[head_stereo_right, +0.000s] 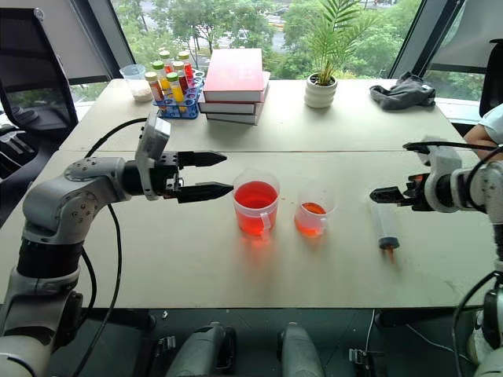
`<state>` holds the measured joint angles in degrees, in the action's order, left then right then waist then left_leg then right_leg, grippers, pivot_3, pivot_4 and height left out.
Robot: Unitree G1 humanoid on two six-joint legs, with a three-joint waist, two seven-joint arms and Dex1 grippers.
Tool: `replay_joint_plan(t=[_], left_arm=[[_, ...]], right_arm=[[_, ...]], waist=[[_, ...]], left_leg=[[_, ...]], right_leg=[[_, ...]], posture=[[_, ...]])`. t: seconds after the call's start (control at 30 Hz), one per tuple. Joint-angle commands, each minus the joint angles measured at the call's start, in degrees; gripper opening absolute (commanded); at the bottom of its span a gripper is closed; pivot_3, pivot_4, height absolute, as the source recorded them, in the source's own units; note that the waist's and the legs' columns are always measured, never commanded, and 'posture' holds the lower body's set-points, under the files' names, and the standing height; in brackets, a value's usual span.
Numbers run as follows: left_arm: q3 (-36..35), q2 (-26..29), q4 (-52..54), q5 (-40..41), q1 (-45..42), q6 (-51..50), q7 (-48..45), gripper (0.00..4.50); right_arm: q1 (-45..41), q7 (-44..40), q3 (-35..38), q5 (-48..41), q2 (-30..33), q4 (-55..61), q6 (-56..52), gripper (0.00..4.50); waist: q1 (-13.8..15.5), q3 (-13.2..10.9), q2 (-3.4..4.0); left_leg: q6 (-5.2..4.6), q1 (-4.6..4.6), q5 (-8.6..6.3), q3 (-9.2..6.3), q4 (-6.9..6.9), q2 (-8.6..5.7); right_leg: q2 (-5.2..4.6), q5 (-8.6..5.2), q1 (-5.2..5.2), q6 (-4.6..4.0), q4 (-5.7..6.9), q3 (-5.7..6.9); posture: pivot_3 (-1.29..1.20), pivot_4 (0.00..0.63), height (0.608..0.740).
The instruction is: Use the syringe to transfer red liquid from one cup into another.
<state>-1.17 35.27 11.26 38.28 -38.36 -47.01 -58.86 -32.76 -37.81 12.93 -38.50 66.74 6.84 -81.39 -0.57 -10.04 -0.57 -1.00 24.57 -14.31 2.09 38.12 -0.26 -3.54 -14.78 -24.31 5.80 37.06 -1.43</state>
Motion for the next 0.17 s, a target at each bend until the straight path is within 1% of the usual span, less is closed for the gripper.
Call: replay_joint_plan(t=[0.03, 0.07, 0.17], left_arm=[[-0.56, 1.13, 0.63, 1.06, -0.4, 0.57, -1.46, 4.5], [-0.12, 1.49, 0.37, 0.75, -0.41, 0.7, -2.0, 4.5], [0.58, 1.74, -0.87, 0.25, -0.95, 0.98, -2.9, 4.5]], right_arm=[[3.53, -4.73, 12.5, -7.26, 0.85, 12.33, -3.75, 4.46], [6.55, -7.24, 18.29, -10.01, 1.15, 17.56, -5.4, 4.46], [13.17, -10.42, 28.81, -14.47, 0.16, 26.71, -7.3, 4.46]], waist=[[-0.32, 0.0, 0.0], [-0.19, 0.0, -0.01], [0.01, 0.0, 0.0]], left_leg=[[0.0, -0.05, 0.0, 0.03, 0.03, 0.0], [0.0, -0.13, 0.0, 0.06, 0.04, 0.01], [0.0, -0.16, 0.0, -0.03, 0.06, 0.02]], right_leg=[[0.0, 0.0, 0.03, 0.0, 0.02, -0.03], [-0.01, 0.01, 0.11, 0.0, 0.04, -0.07], [0.01, 0.01, 0.17, -0.01, 0.06, 0.0]], posture=[[0.0, 0.15, 0.74], [0.0, 0.15, 0.74], [0.0, 0.15, 0.74]])
